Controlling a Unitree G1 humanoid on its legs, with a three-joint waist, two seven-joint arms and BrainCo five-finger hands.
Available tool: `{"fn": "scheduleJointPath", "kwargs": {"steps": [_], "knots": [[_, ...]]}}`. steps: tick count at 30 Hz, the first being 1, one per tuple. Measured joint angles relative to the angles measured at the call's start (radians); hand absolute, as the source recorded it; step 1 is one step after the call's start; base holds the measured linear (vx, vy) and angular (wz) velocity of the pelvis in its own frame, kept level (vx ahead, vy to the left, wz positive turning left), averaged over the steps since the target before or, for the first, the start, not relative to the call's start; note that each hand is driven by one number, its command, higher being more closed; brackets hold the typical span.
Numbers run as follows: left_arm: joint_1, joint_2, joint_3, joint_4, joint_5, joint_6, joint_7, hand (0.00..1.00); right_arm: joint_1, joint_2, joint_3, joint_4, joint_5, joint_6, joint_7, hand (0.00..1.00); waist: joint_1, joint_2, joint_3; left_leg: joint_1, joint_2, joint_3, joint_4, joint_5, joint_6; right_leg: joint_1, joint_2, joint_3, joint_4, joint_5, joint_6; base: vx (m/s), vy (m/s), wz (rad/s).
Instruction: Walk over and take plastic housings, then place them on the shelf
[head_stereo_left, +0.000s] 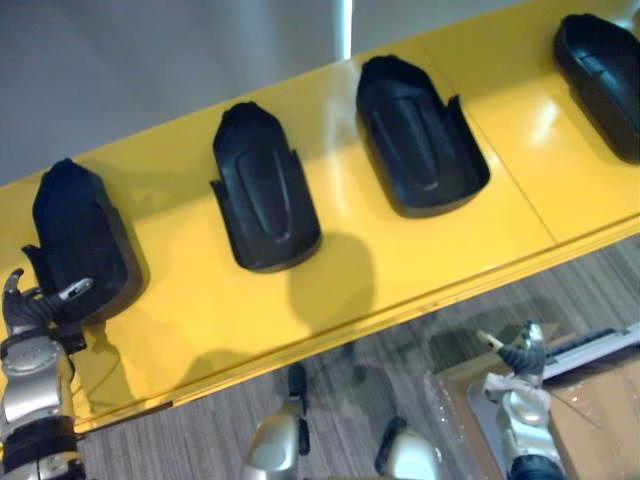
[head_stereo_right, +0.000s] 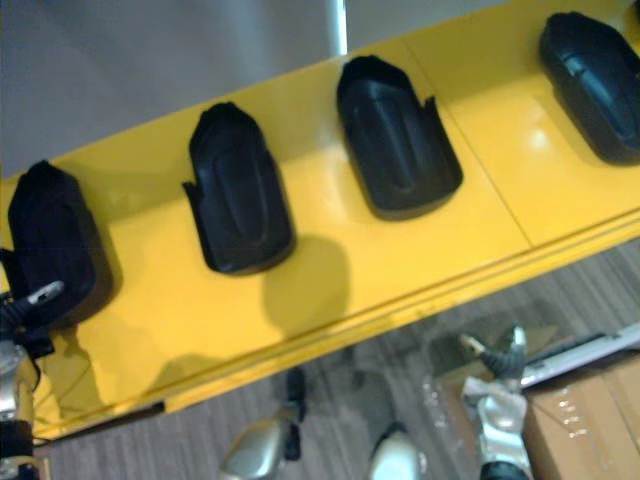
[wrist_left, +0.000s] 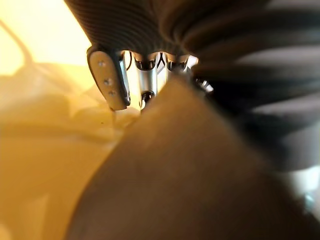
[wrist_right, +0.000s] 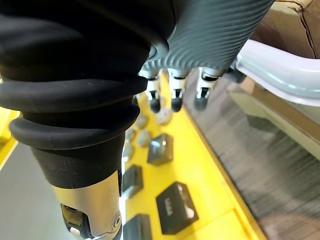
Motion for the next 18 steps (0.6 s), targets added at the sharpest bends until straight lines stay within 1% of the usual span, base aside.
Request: {"fn": "scheduleJointPath", "kwargs": {"steps": [2,4,6,10,12,14,16,18], "knots": [[0.009,-0.002,0.006,0.0,0.025,0.008,-0.005,0.0,0.007,0.0,0.0,-0.011,-0.001,0.001,0.0,0.0,0.0,0.002,0.001,0.009,0.0,0.005,0.002,-0.006,0.001,0.006,-0.001,0.006,0.001,0.0,0.0,0.03,-0.015,-0.07],[0.017,-0.003,0.016,0.001,0.026,0.019,-0.019,0.0,0.021,-0.001,-0.003,-0.029,-0.001,0.001,0.001,0.0,-0.001,0.006,0.017,0.001,0.003,0.006,0.079,-0.053,-0.002,0.03,-0.003,0.015,0.0,-0.001,0.0,0.03,-0.007,-0.08],[0.03,-0.004,0.022,0.0,0.026,0.022,-0.03,0.0,0.035,-0.002,-0.007,-0.03,-0.002,0.001,0.001,0.0,-0.002,0.007,0.016,-0.003,0.003,0.006,0.109,-0.075,-0.003,0.04,-0.006,0.018,-0.002,-0.004,0.003,0.03,0.002,-0.06],[0.04,-0.004,0.033,-0.011,0.021,0.02,-0.026,0.0,0.05,-0.001,-0.026,-0.029,-0.002,0.002,0.002,0.0,-0.001,0.01,0.016,-0.011,0.002,0.004,0.117,-0.078,-0.003,0.045,-0.005,0.015,-0.015,-0.004,0.004,0.05,-0.001,0.05],[0.046,-0.003,0.034,-0.034,0.013,0.016,-0.033,0.0,0.072,0.005,-0.038,-0.028,-0.002,0.003,0.002,0.0,0.0,0.01,0.015,-0.004,0.0,-0.003,0.128,-0.078,-0.003,0.078,-0.006,-0.012,-0.032,-0.003,0.006,0.05,-0.014,0.21],[0.077,-0.002,0.06,-0.077,0.012,0.016,-0.049,0.0,0.076,0.012,-0.045,-0.024,-0.002,0.004,0.002,0.0,0.001,0.012,0.013,0.009,-0.001,-0.025,0.127,-0.078,-0.003,0.109,-0.002,-0.034,-0.045,-0.003,0.006,0.04,-0.043,0.21],[0.104,-0.001,0.085,-0.131,-0.019,0.011,-0.077,0.0,0.079,0.016,-0.055,-0.017,0.001,0.004,0.002,0.0,0.008,0.021,0.006,0.011,-0.002,-0.032,0.127,-0.078,-0.003,0.125,0.002,-0.042,-0.056,-0.003,0.006,0.02,-0.038,0.21],[0.142,0.0,0.107,-0.182,-0.028,-0.012,-0.11,0.0,0.085,0.024,-0.078,0.002,0.018,0.005,0.004,0.0,0.018,0.045,-0.012,0.011,-0.005,-0.053,0.127,-0.078,-0.003,0.147,0.004,-0.068,-0.075,-0.001,0.009,0.02,-0.026,0.2]]}}
